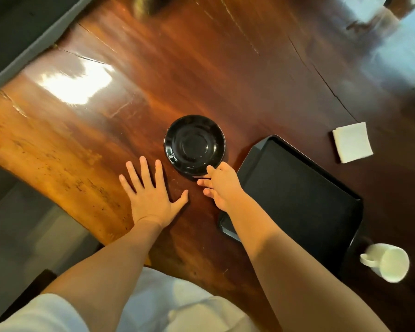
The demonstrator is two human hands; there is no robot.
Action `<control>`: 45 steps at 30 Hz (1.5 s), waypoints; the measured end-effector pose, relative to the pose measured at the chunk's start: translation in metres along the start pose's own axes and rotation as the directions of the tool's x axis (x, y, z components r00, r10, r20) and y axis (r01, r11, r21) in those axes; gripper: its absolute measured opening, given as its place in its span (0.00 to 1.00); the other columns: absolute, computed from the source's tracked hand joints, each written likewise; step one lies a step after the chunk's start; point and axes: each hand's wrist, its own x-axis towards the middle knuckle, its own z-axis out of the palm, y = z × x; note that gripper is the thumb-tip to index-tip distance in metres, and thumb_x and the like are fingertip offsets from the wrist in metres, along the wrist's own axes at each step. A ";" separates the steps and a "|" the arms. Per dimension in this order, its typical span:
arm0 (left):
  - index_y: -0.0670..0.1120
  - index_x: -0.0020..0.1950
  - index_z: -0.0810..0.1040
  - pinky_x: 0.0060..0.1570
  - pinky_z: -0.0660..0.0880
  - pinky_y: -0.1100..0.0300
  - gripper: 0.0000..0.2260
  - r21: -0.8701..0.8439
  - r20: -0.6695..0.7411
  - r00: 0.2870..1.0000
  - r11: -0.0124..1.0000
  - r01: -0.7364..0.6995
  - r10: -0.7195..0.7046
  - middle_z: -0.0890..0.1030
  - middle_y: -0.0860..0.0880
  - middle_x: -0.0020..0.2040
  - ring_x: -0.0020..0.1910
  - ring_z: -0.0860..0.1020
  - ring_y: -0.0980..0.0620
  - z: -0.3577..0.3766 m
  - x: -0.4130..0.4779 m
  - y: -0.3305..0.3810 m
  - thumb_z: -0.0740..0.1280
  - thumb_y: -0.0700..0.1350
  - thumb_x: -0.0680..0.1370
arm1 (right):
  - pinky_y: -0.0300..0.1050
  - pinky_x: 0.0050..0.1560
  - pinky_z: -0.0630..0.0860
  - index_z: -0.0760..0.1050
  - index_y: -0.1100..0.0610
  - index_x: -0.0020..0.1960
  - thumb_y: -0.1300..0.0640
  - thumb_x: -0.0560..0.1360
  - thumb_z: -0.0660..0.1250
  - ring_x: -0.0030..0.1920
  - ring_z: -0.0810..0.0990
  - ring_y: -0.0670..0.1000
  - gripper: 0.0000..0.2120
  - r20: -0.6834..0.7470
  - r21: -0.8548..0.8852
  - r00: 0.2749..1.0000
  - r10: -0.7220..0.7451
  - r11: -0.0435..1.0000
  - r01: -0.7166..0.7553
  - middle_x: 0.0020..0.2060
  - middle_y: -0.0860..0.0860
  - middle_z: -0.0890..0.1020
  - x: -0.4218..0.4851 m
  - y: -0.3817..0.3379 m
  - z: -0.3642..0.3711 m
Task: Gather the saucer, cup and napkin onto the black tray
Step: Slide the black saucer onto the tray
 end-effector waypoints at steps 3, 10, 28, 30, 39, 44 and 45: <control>0.45 0.84 0.53 0.77 0.41 0.31 0.48 0.008 0.003 0.999 0.999 -0.054 0.054 0.53 0.37 0.84 0.81 0.38 0.35 0.000 0.000 -0.002 0.50 0.76 0.74 | 0.37 0.20 0.66 0.68 0.55 0.48 0.60 0.84 0.58 0.31 0.77 0.48 0.06 -0.025 -0.025 0.999 -0.040 0.999 0.040 0.48 0.58 0.81 -0.009 0.003 -0.011; 0.45 0.84 0.54 0.76 0.42 0.27 0.51 0.046 0.047 0.992 0.992 -0.120 0.118 0.54 0.37 0.84 0.82 0.41 0.32 0.002 -0.003 0.000 0.46 0.79 0.72 | 0.37 0.19 0.63 0.68 0.56 0.48 0.62 0.84 0.57 0.28 0.73 0.48 0.06 0.003 0.028 0.994 -0.113 0.993 0.113 0.45 0.60 0.83 -0.031 0.008 -0.053; 0.45 0.85 0.50 0.77 0.39 0.30 0.51 -0.018 0.068 0.997 1.000 -0.023 0.024 0.48 0.38 0.85 0.83 0.43 0.33 0.039 -0.149 0.098 0.51 0.78 0.73 | 0.35 0.20 0.65 0.70 0.55 0.49 0.62 0.84 0.57 0.30 0.75 0.47 0.07 -0.060 0.111 0.992 -0.110 0.987 0.116 0.45 0.59 0.85 -0.050 0.066 -0.222; 0.46 0.86 0.48 0.77 0.40 0.30 0.50 -0.017 0.074 0.997 1.000 0.003 -0.002 0.47 0.39 0.85 0.83 0.41 0.33 0.040 -0.158 0.108 0.51 0.77 0.74 | 0.35 0.20 0.65 0.71 0.56 0.52 0.63 0.84 0.56 0.29 0.75 0.46 0.06 -0.075 0.134 0.992 -0.101 0.985 0.110 0.44 0.59 0.85 -0.048 0.072 -0.233; 0.45 0.85 0.46 0.77 0.39 0.31 0.56 -0.045 0.076 0.992 0.994 0.100 -0.097 0.44 0.40 0.85 0.83 0.38 0.35 0.047 -0.171 0.133 0.47 0.82 0.69 | 0.34 0.18 0.64 0.72 0.58 0.60 0.64 0.84 0.57 0.27 0.73 0.46 0.08 -0.060 0.215 0.997 -0.056 0.974 0.068 0.44 0.59 0.84 -0.034 0.088 -0.250; 0.46 0.85 0.48 0.78 0.39 0.31 0.56 -0.051 0.064 0.992 0.992 0.112 -0.109 0.47 0.41 0.86 0.83 0.39 0.36 0.049 -0.171 0.131 0.49 0.82 0.68 | 0.35 0.18 0.65 0.71 0.59 0.63 0.63 0.84 0.57 0.26 0.74 0.46 0.10 -0.052 0.229 0.998 -0.043 0.972 0.053 0.44 0.60 0.84 -0.024 0.086 -0.245; 0.46 0.85 0.49 0.78 0.40 0.31 0.56 -0.055 0.058 0.992 0.992 0.113 -0.110 0.47 0.41 0.85 0.84 0.40 0.35 0.050 -0.171 0.131 0.49 0.82 0.68 | 0.35 0.18 0.65 0.71 0.59 0.64 0.63 0.84 0.57 0.25 0.74 0.46 0.11 -0.047 0.239 0.998 -0.039 0.970 0.049 0.44 0.60 0.84 -0.022 0.084 -0.244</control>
